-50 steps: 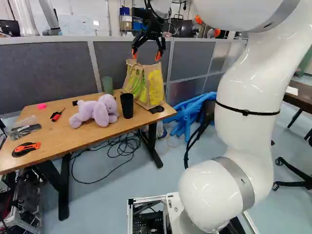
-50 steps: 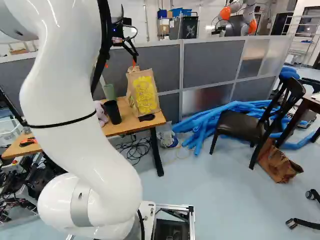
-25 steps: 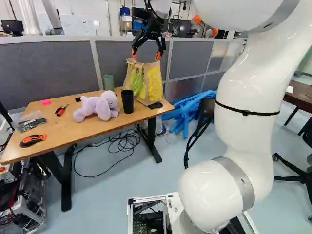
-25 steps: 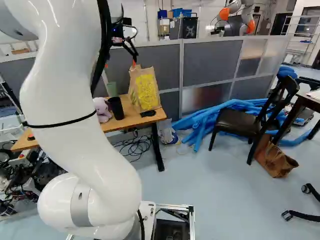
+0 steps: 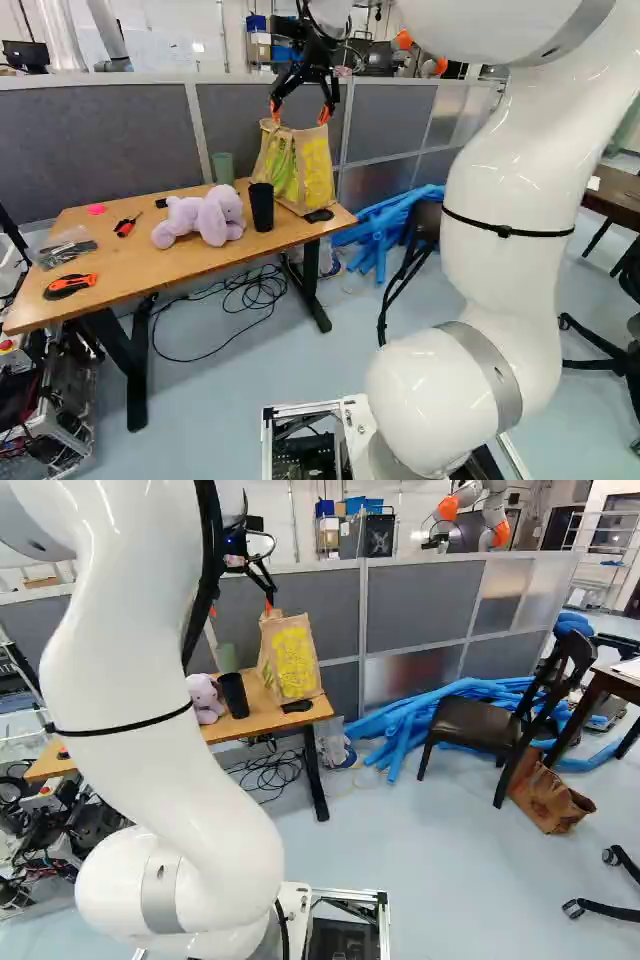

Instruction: Pick up the bag on the ground and place it on the table

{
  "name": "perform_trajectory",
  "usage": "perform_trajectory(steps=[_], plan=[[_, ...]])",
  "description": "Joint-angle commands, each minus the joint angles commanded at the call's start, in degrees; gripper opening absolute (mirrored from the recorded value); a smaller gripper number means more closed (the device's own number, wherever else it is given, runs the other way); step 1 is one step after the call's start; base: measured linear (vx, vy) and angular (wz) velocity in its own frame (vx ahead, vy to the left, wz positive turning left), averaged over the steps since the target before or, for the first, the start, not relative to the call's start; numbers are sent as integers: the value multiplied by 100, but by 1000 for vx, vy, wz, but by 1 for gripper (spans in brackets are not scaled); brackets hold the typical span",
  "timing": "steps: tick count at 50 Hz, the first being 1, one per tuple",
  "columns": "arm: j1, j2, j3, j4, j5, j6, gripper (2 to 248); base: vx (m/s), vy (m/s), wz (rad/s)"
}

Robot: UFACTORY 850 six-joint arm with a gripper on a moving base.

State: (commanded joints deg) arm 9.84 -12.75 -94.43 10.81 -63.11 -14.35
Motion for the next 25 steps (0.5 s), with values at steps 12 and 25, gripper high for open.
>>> perform_trajectory(steps=[12,25], plan=[[-14,41,126,-15,160,20,247,0,0,0],[-38,111,345,-42,437,55,247,0,0,0]])
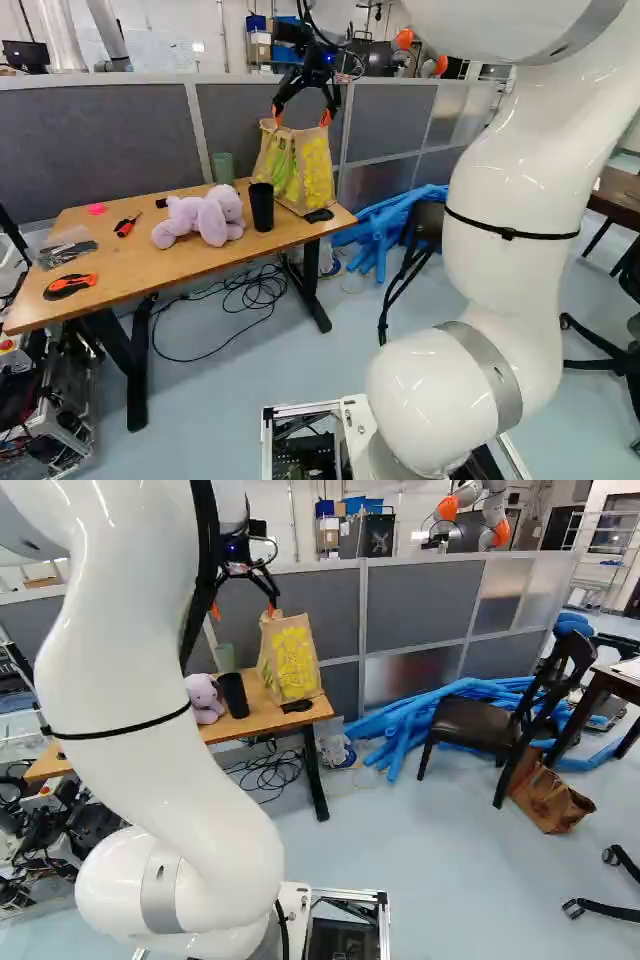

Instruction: Pick up the bag on the ground and place it on the table

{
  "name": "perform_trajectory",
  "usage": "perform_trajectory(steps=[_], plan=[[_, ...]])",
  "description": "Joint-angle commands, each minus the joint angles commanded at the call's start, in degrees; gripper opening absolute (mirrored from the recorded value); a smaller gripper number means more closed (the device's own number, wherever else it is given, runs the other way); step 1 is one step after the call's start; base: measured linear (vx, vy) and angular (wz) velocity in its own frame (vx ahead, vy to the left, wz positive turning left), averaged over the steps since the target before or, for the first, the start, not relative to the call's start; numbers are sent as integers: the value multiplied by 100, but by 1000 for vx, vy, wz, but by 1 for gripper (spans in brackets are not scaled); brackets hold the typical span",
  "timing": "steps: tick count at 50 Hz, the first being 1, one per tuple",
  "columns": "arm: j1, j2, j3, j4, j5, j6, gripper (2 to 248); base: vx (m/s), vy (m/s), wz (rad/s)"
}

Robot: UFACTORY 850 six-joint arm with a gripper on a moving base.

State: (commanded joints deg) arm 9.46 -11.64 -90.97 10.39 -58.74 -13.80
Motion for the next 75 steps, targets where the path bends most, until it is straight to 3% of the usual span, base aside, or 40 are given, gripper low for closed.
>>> perform_trajectory(steps=[38,75], plan=[[-125,366,1139,-138,1441,183,247,0,0,0],[-324,947,2947,-356,3727,473,247,0,0,0]])
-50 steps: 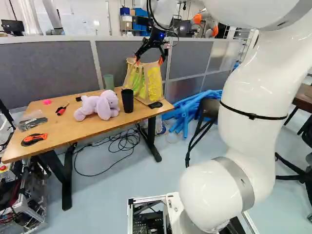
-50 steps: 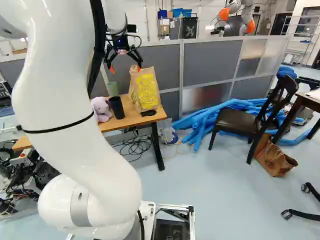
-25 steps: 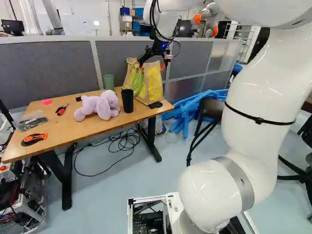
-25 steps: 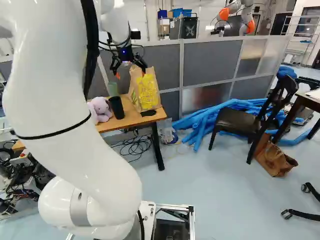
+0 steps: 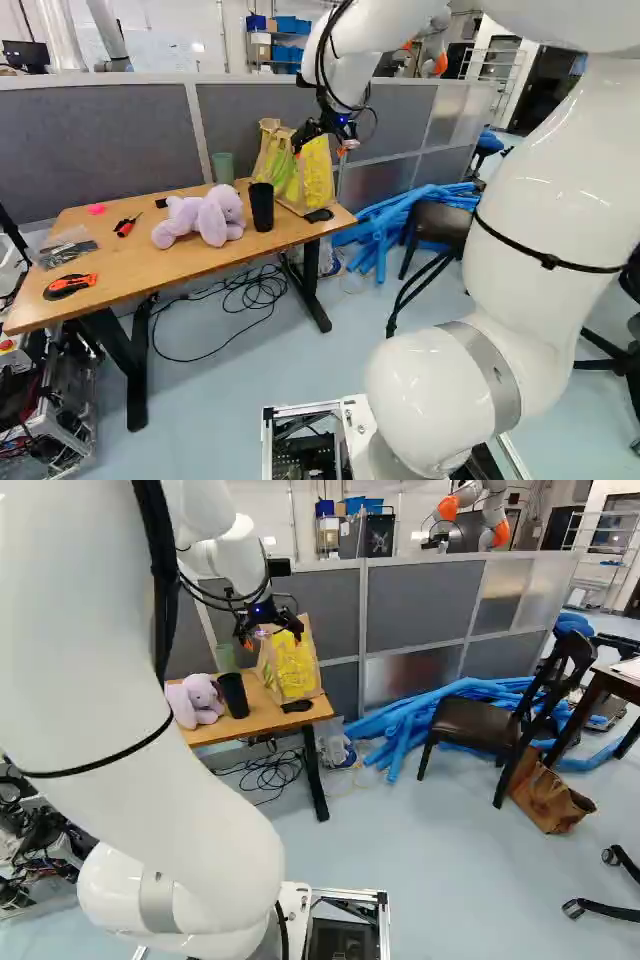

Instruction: Pick up the bag on the ground and place it on the table

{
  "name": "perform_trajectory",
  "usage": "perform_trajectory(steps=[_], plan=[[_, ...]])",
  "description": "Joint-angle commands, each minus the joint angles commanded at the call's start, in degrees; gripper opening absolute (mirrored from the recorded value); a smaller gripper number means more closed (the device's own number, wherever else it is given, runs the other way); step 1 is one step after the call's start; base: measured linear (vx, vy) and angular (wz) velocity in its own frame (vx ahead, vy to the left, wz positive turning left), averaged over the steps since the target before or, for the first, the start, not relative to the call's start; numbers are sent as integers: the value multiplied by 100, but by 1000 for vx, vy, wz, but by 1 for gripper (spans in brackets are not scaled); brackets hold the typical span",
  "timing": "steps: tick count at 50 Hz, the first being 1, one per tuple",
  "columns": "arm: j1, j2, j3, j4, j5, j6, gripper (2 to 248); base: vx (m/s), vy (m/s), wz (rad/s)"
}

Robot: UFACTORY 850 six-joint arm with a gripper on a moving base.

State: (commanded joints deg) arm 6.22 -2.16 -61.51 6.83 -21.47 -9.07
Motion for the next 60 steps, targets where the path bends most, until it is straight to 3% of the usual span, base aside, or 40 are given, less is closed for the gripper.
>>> perform_trajectory(steps=[37,60], plan=[[-253,740,2303,-278,2913,370,247,0,0,0],[-386,1128,3508,-424,4437,563,247,0,0,0]])
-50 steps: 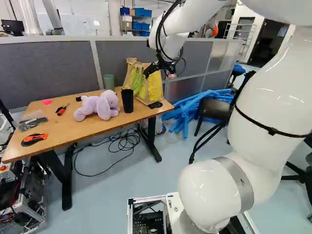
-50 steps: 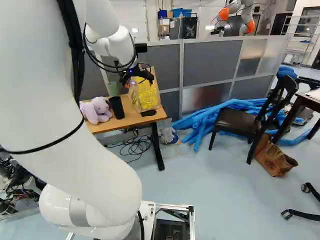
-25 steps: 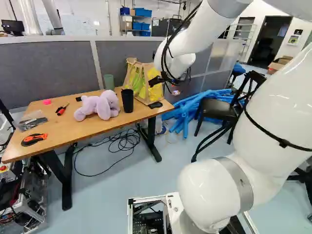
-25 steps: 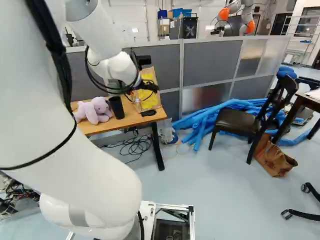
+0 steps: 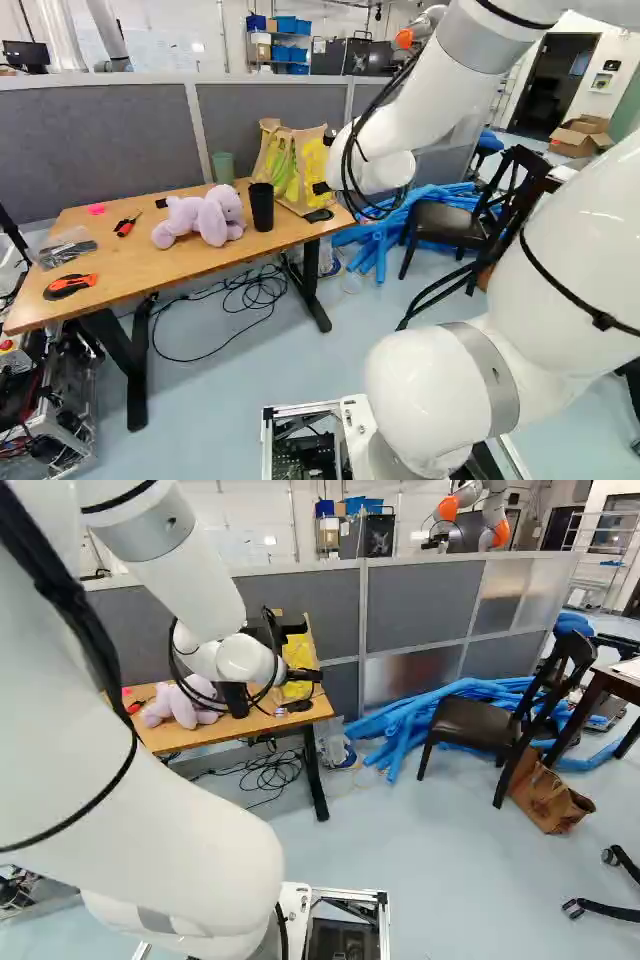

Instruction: Pick up the bag on the ground and place it on the table

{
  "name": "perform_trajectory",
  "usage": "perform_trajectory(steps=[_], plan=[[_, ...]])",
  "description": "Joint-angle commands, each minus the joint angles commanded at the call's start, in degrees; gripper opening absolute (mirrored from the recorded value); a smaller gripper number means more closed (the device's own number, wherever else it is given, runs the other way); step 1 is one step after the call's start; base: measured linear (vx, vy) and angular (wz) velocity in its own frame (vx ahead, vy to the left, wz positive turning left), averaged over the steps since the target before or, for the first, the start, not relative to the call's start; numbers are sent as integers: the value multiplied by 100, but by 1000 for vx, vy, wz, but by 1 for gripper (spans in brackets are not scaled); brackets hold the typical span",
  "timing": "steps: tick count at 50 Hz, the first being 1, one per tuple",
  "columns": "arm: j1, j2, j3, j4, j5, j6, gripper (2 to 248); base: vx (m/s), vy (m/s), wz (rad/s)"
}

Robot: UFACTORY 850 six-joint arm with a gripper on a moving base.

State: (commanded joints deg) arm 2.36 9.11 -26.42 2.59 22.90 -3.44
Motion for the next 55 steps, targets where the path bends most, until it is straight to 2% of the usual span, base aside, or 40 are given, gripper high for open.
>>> perform_trajectory(steps=[27,55], plan=[[-119,347,1080,-130,1365,173,247,0,0,0],[-198,578,1800,-217,2276,289,247,0,0,0]])
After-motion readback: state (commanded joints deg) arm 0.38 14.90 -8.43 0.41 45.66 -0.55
